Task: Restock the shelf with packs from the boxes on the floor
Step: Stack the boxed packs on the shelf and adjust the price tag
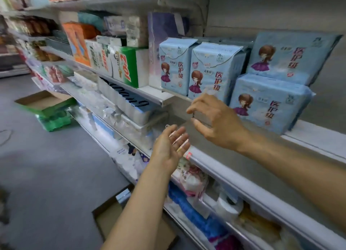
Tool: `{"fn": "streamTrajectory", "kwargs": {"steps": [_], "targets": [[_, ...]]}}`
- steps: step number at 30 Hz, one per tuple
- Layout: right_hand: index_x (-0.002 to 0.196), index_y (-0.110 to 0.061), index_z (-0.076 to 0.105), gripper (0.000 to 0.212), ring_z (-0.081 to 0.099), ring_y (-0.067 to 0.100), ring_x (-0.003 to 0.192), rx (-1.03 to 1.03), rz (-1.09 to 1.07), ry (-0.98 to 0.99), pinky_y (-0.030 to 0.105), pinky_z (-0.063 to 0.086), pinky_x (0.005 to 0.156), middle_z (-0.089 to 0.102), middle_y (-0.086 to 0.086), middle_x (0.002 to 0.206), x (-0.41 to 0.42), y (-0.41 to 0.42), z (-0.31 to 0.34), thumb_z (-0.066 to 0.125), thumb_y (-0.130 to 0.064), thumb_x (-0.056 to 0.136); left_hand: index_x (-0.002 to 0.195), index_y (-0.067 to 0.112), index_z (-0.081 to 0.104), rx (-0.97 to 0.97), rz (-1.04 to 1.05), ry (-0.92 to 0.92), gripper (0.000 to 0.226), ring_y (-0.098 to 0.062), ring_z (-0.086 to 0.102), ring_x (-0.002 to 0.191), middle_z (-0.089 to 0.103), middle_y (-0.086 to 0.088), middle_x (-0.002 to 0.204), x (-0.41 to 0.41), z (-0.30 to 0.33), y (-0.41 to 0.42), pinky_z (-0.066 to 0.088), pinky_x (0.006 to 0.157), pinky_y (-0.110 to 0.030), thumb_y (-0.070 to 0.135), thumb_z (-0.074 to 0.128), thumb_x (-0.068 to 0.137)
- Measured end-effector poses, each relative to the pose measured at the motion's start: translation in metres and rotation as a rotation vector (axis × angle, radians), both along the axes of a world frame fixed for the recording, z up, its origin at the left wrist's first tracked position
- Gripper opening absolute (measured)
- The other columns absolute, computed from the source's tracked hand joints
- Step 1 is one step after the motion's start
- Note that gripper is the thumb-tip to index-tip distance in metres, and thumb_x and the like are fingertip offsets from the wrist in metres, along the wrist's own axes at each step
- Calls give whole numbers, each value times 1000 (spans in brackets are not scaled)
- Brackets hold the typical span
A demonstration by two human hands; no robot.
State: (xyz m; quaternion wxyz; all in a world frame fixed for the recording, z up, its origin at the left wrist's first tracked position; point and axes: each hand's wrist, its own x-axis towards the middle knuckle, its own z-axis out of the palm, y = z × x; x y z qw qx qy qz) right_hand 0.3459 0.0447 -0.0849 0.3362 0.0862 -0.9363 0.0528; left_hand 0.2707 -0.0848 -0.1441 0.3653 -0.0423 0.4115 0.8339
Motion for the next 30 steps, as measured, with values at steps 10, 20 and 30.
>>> {"fn": "streamTrajectory", "kwargs": {"steps": [10, 20, 30], "targets": [[103, -28, 61, 15, 59, 10, 81, -389, 96, -461, 40, 51, 82, 46, -15, 105, -146, -83, -91, 63, -28, 88, 95, 10, 64, -113, 262, -137, 12, -18, 65, 86, 70, -4, 98, -118, -67, -127, 52, 78, -33, 19, 56, 96], [112, -25, 61, 25, 59, 10, 83, -637, -75, -778, 30, 48, 81, 53, -8, 110, -322, -159, -232, 64, -25, 88, 104, 9, 61, -329, 320, -281, 16, -18, 62, 88, 66, -7, 100, -307, -159, -227, 51, 78, -34, 20, 50, 100], [111, -22, 61, 26, 59, 5, 89, -843, -271, -1186, 12, 44, 76, 60, -4, 110, -380, -196, -449, 69, -22, 87, 114, 5, 58, -579, 137, -468, 22, -9, 51, 45, 58, -2, 66, -408, -366, -261, 42, 40, -20, 21, 51, 100]]}}
